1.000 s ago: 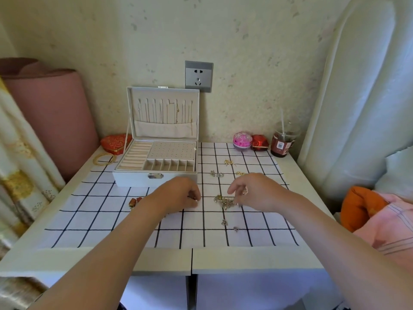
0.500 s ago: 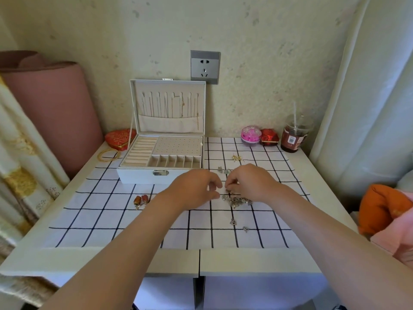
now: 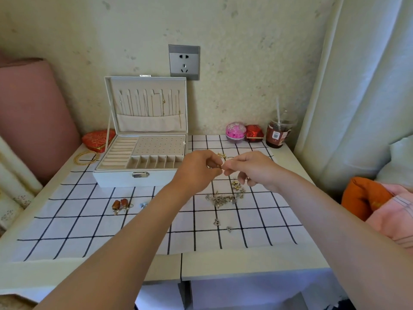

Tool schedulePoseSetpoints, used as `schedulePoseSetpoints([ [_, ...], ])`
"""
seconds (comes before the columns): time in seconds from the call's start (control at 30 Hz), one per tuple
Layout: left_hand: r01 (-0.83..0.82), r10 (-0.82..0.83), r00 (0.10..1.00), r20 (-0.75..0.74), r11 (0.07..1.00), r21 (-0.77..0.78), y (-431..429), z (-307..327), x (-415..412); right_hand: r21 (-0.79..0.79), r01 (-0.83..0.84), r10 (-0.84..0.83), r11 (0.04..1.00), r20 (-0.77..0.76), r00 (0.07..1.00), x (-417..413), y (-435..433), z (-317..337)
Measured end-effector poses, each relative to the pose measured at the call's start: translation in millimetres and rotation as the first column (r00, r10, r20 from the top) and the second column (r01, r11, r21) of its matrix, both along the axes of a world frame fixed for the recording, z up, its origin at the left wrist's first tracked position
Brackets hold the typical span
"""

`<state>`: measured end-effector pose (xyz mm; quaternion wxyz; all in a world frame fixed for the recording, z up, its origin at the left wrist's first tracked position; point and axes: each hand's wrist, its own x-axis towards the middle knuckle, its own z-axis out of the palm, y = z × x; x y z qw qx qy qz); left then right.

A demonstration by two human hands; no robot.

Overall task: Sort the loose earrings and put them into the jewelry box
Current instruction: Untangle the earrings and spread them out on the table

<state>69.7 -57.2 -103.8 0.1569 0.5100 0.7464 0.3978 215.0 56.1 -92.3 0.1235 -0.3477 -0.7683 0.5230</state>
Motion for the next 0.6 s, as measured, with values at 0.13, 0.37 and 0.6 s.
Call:
schedulePoseSetpoints([
  [0.13, 0.048, -0.058, 0.996, -0.067, 0.988, -0.149, -2.1, -5.8, -2.9, 0.339, -0.293, 0.195, 0.894, 0.295, 0.935, 8.0, 2.4, -11.9],
  [0.37, 0.16, -0.222, 0.961, -0.166, 0.933, -0.324, -16.0, -13.5, -4.6, 0.43, -0.411, 0.22, 0.804, 0.428, 0.877, 6.9, -2.3, -23.1],
  [0.6, 0.164, -0.222, 0.966, -0.135, 0.923, -0.349, -10.8, -17.7, -1.7, 0.518, -0.354, 0.132, 0.778, 0.416, 0.9, 5.6, 4.0, -25.2],
])
